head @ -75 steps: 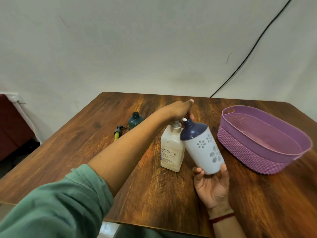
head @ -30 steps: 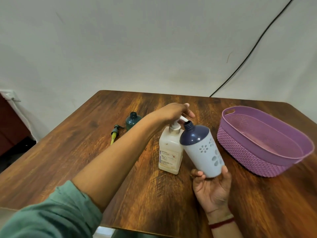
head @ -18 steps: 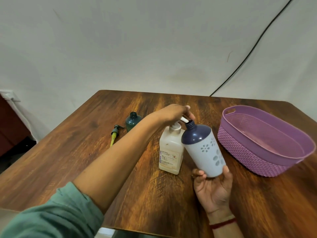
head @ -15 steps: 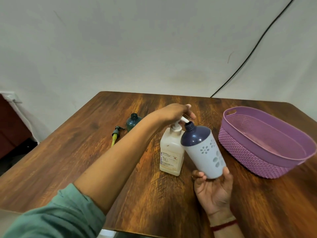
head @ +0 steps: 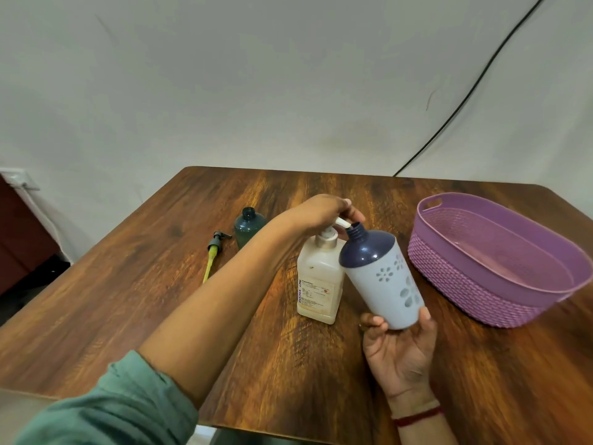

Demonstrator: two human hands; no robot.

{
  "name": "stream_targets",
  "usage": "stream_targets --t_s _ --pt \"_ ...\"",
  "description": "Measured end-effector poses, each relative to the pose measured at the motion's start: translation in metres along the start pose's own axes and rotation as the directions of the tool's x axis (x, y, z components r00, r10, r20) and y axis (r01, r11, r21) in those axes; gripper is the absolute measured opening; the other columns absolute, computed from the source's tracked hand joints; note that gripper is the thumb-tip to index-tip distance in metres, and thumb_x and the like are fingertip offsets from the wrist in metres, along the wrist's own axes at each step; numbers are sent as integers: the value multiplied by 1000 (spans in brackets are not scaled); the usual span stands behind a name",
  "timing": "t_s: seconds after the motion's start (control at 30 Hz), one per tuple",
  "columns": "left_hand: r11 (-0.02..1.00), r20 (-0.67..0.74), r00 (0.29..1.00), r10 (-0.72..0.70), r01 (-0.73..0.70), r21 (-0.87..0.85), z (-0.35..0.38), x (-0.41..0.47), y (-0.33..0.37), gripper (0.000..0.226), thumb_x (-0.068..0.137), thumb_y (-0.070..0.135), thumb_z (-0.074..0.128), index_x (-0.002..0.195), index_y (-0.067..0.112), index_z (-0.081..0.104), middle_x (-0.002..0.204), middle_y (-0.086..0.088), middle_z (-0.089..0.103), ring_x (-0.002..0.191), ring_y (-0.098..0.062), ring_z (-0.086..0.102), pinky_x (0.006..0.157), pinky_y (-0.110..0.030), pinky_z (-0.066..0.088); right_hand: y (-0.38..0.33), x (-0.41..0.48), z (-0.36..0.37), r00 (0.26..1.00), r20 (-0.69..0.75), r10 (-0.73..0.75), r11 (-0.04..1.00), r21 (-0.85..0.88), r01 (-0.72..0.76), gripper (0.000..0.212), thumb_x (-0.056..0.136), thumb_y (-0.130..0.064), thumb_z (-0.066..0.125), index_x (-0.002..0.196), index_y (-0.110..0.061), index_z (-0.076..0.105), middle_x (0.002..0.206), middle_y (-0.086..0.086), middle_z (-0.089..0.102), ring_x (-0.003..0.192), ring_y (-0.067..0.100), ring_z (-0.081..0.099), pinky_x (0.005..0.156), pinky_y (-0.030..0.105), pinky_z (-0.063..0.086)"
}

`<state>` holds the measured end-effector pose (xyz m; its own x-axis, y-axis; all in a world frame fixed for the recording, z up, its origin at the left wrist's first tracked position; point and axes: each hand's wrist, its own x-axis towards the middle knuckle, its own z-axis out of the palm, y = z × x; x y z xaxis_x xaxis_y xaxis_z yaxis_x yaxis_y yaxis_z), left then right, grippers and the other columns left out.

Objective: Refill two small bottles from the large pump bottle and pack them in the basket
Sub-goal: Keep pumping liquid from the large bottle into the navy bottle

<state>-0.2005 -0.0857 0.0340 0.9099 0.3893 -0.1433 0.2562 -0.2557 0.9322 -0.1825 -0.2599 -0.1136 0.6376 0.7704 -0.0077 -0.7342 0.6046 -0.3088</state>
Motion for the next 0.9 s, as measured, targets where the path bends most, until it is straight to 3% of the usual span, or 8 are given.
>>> stream_targets --t_s 0.13,0.27,0.4,0.47,0.57,0.67,0.8,0.9 --pt "1000 -2 1000 15 -15 0 0 -1 -1 34 104 15 28 98 -1 57 81 -1 60 69 -10 55 51 -9 45 0 0 1 1000 -12 1 1000 -7 -1 72 28 -35 94 96 -19 76 94 12 66 57 14 57 43 14 50" --pt "998 55 998 17 -20 54 -6 -3 7 42 105 24 28 106 -2 62 85 -3 66 82 -18 60 71 -22 48 1 -1 1 1000 -20 10 1000 -10 -11 71 28 -35 94 95 -19 76 97 13 62 57 15 57 43 15 50" --pt "1000 35 999 19 -19 -3 -1 -1 1 32 104 14 27 99 -2 55 79 0 60 59 -3 58 52 -10 45 0 0 0 1000 -3 3 1000 4 -3 72 30 -35 94 98 -19 75 96 12 65 57 14 57 44 14 50" --pt "999 32 999 28 -28 15 1 -1 -3 37 104 13 28 88 2 59 79 0 60 62 -4 56 51 -8 43 -1 0 0 1000 -1 -3 1000 16 3 73 31 -35 94 99 -19 74 98 12 64 57 13 57 44 14 50" --pt "997 57 998 19 -23 69 -3 -2 1 43 105 20 28 83 7 63 81 0 63 71 -10 55 60 -11 45 -1 0 -1 1000 -3 -2 1000 16 2 72 32 -34 94 100 -19 74 99 13 63 57 14 57 44 15 50" --pt "993 75 997 12 -21 119 -9 -3 7 47 105 28 28 88 8 66 92 -8 67 82 -18 58 79 -27 44 0 -1 2 1000 -3 -3 1000 0 3 72 31 -35 93 99 -21 74 97 12 65 57 15 56 43 14 49" --pt "999 26 1000 2 -3 43 -4 1 -1 44 105 19 29 79 6 63 79 -4 62 60 -6 58 54 -12 46 0 1 0 1000 -6 -2 1000 5 2 73 32 -35 93 101 -21 74 95 11 67 58 13 56 43 14 49" --pt "999 17 1000 4 -5 53 -1 1 -4 44 104 18 29 77 7 62 80 -3 62 64 -8 56 53 -9 46 -1 0 0 1000 -6 1 1000 16 -1 73 33 -34 93 101 -20 74 95 12 66 58 13 56 44 14 50"
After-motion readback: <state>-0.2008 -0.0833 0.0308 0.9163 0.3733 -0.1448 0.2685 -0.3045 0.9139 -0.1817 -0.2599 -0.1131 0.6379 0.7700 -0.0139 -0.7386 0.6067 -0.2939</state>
